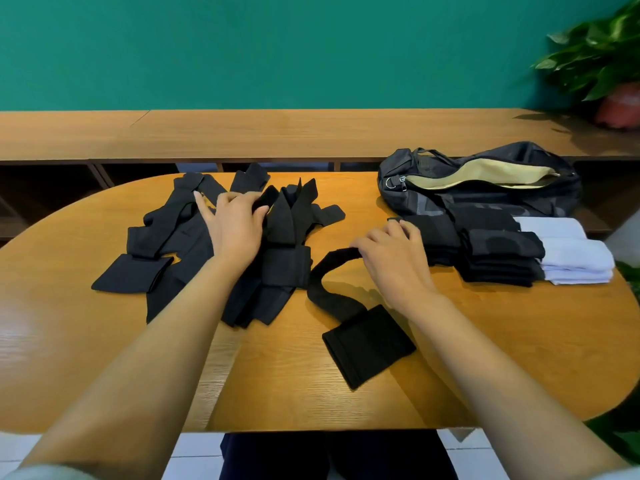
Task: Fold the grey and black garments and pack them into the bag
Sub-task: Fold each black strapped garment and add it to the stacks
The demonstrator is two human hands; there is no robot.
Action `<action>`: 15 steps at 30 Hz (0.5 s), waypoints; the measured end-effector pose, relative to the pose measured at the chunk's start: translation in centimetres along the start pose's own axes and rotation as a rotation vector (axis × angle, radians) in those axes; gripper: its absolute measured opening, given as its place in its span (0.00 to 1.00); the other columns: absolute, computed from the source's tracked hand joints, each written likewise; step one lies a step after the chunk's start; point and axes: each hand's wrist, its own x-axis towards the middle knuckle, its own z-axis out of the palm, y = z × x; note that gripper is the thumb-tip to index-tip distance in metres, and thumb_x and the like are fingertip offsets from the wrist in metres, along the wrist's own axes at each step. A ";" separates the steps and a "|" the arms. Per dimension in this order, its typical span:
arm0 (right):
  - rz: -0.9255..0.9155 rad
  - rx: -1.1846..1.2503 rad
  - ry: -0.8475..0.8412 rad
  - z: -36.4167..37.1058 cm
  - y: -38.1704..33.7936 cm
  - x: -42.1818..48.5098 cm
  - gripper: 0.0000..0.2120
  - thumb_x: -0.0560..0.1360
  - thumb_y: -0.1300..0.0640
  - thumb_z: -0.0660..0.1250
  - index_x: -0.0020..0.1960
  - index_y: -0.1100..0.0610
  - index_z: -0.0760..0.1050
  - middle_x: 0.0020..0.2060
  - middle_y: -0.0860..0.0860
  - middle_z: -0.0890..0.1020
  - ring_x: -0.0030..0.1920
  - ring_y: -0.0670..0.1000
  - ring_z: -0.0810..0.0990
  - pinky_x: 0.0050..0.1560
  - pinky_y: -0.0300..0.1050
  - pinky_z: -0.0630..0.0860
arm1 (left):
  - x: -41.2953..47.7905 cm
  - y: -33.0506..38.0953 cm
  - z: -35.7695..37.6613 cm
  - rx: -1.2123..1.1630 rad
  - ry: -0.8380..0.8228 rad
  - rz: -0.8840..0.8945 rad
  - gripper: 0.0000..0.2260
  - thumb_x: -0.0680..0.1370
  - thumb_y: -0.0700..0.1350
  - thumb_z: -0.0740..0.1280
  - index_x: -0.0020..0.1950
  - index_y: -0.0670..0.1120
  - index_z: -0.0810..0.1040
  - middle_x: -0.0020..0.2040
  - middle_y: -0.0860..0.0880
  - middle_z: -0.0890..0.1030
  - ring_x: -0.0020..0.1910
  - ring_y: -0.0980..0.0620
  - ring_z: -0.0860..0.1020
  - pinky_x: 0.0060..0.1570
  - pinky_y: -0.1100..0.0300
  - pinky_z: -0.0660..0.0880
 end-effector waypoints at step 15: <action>0.073 0.335 -0.150 -0.7 -0.6 -4.8 0.17 0.80 0.55 0.63 0.69 0.53 0.72 0.61 0.48 0.78 0.63 0.49 0.74 0.63 0.47 0.70 | -16.6 3.1 1.2 -0.254 -0.101 0.178 0.12 0.77 0.52 0.67 0.60 0.52 0.78 0.55 0.56 0.77 0.62 0.54 0.72 0.76 0.47 0.43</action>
